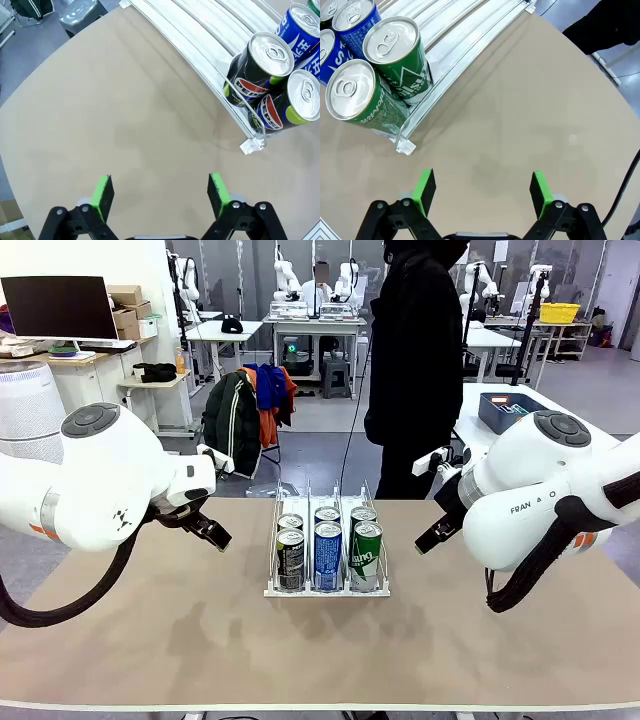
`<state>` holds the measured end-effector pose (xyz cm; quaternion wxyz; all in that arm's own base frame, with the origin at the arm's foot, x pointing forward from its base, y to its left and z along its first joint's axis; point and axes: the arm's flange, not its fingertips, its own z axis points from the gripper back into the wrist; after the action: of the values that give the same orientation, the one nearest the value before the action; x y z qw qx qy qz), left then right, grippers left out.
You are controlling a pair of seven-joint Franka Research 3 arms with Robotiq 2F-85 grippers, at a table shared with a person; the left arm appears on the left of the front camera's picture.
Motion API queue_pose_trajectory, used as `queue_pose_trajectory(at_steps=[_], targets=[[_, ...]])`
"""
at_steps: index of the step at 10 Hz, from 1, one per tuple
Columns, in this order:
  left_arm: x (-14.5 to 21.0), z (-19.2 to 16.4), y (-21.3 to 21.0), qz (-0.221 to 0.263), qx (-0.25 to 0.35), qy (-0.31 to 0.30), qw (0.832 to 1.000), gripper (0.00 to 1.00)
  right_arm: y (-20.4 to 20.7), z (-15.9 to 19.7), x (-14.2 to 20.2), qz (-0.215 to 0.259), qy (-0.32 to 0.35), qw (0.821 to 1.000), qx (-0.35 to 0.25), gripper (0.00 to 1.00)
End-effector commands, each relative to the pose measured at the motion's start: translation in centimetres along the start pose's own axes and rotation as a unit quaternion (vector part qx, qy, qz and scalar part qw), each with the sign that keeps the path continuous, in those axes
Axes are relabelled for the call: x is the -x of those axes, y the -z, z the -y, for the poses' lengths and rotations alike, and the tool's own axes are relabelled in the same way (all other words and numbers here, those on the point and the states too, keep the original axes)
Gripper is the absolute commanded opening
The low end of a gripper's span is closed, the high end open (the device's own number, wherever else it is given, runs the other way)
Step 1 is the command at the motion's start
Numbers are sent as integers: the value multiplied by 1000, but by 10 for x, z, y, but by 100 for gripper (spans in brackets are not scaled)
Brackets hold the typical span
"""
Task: Fill the beverage cans into the dispenser.
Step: Pick up the Ionic drink handed by the human.
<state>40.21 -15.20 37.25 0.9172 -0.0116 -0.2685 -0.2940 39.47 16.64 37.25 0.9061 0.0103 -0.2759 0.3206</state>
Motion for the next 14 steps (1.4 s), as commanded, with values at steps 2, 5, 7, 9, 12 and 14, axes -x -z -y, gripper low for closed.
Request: queue_pose_trajectory(at_steps=[2,5,7,9,12,14], targets=[[0,0,0,0,0,0,1000,100,0,0,0,0,0,1000,0,100],[0,0,0,0,0,0,1000,100,0,0,0,0,0,1000,0,100],[0,0,0,0,0,0,1000,100,0,0,0,0,0,1000,0,100],[0,0,0,0,0,0,1000,100,0,0,0,0,0,1000,0,100],[0,0,0,0,0,0,1000,100,0,0,0,0,0,1000,0,100],[0,0,0,0,0,0,1000,100,0,0,0,0,0,1000,0,100]])
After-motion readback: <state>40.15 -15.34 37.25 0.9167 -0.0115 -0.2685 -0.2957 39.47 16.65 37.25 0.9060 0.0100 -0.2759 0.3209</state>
